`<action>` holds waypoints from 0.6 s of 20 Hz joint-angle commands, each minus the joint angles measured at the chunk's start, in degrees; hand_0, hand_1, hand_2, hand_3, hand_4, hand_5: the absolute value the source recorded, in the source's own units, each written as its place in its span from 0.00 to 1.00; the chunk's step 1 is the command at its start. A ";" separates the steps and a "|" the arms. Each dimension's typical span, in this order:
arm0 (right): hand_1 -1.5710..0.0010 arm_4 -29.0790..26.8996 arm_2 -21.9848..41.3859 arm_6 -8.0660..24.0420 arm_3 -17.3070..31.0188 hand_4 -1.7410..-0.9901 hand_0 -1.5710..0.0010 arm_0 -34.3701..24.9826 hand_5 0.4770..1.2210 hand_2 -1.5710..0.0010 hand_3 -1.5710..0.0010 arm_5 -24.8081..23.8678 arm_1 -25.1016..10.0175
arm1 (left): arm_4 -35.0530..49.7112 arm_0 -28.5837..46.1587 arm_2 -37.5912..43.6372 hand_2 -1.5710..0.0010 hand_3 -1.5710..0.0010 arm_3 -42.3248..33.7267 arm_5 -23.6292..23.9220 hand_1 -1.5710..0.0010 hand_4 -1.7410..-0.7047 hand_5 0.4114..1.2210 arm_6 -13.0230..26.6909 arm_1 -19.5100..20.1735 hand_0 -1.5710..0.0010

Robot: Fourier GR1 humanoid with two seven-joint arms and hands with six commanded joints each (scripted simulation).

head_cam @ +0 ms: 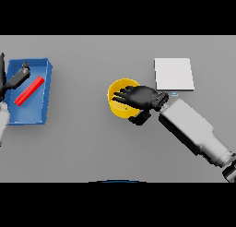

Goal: Pick up the red beaker and tilt it to pour out 1 green nut into yellow bowl. Pick up the yellow bowl and place it on the metallic measuring scale.

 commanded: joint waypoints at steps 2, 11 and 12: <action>1.00 -0.24 0.13 -0.31 1.66 0.63 1.00 -0.69 0.35 1.00 1.00 1.00 0.36 | 0.37 0.52 0.24 1.00 1.00 -0.19 -0.18 1.00 0.96 0.35 0.36 0.07 1.00; 0.58 -1.58 -0.28 1.14 4.18 0.46 0.57 -1.24 0.67 0.61 0.80 4.77 1.78 | 0.42 -0.26 0.57 1.00 1.00 0.54 -0.08 1.00 0.95 0.36 0.30 0.26 1.00; 0.47 -2.10 -0.46 0.41 3.74 0.37 0.46 -0.77 0.74 0.49 0.75 4.85 1.52 | 0.55 0.04 0.64 1.00 1.00 0.60 -0.37 1.00 0.95 0.36 -0.42 0.55 1.00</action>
